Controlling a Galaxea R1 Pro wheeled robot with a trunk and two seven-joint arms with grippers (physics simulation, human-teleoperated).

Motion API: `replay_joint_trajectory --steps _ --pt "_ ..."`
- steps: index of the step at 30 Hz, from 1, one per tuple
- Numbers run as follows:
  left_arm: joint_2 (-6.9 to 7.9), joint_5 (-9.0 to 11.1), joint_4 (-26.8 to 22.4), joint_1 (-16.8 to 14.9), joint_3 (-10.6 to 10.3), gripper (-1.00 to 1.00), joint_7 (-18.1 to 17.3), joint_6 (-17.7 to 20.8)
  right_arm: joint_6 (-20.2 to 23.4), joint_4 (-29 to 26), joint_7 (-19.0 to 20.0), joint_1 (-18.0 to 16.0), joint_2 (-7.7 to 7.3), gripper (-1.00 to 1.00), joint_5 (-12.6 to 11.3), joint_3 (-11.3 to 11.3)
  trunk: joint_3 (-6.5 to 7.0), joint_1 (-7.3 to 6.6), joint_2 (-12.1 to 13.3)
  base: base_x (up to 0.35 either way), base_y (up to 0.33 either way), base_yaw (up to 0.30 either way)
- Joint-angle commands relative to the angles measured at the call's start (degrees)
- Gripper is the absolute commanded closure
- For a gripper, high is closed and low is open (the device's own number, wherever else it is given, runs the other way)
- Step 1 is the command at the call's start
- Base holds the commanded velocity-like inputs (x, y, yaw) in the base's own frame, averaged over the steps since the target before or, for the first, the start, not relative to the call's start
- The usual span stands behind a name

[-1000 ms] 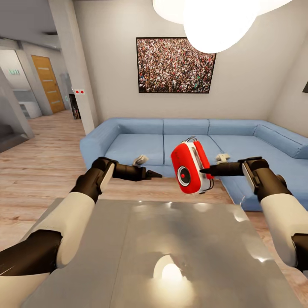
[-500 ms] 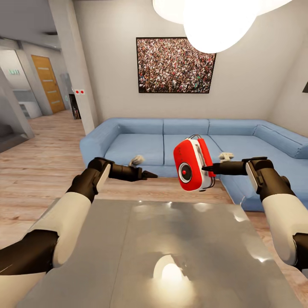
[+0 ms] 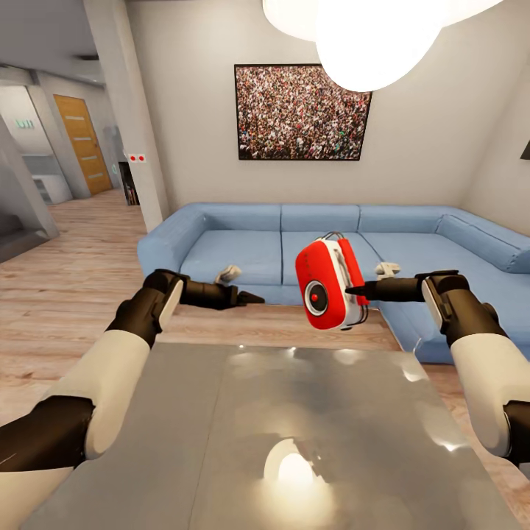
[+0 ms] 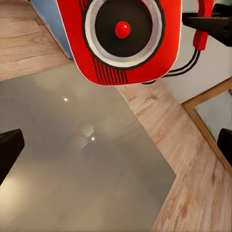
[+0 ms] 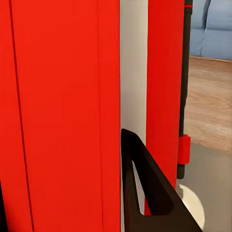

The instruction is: Turn on the radio receiver that's on the table in the living room.

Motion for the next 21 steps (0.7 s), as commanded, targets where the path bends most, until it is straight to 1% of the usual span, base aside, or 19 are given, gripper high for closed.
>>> replay_joint_trajectory --steps 1,6,13,17,21 --pt "0.04 0.0 -0.4 0.0 0.0 -1.00 0.0 0.0 0.1 0.1 0.1 0.0 0.02 1.00 -0.6 0.0 0.00 0.00 0.0 0.000 0.000 0.000" --pt "0.06 0.0 -1.4 0.0 0.1 -1.00 0.0 0.0 0.1 0.4 0.1 0.0 0.24 1.00 -0.6 0.1 0.00 0.00 0.0 0.000 0.000 0.000" --pt "0.10 0.0 -1.8 0.0 0.3 -1.00 0.0 0.1 0.2 1.9 0.1 0.0 1.22 1.00 -0.6 0.1 0.00 0.00 0.0 0.000 0.000 0.000" --pt "0.10 0.0 -1.9 0.0 0.3 -1.00 0.0 0.1 0.2 2.8 0.1 0.0 1.43 1.00 -0.5 0.2 0.00 0.00 0.0 0.000 0.000 0.000" --pt "0.11 0.0 -3.0 0.0 0.2 -1.00 0.0 0.1 0.2 3.9 0.1 0.0 1.60 1.00 -0.5 0.9 0.00 0.00 0.0 0.000 0.000 0.000"
